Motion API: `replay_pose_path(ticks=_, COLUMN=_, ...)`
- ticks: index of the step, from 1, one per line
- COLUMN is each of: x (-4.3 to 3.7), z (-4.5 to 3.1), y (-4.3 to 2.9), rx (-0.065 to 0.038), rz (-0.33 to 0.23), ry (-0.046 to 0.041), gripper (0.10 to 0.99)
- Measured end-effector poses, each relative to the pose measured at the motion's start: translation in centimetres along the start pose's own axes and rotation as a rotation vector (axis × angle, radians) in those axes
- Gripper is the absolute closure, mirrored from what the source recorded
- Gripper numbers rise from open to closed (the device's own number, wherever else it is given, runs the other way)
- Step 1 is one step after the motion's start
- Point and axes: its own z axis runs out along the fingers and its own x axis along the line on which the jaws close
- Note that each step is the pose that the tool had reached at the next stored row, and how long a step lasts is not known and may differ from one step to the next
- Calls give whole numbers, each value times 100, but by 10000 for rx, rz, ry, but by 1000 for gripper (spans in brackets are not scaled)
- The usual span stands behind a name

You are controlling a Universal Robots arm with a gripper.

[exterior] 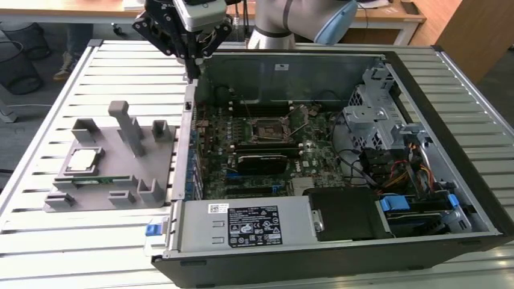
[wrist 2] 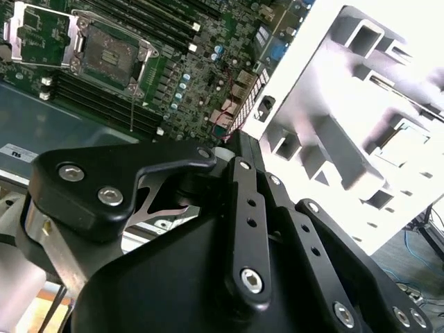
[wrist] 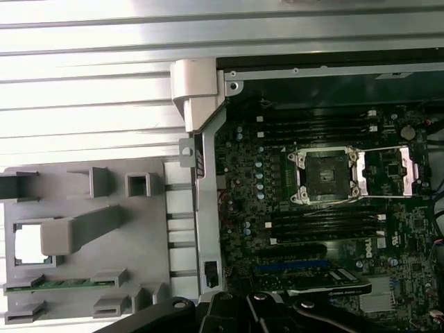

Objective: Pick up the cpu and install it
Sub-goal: 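Reach for the cpu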

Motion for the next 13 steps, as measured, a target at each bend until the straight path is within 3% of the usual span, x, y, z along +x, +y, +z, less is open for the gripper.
replay_pose_path(ticks=13, x=186, z=-5, y=-14, rx=1, rz=0, ry=1, gripper=980)
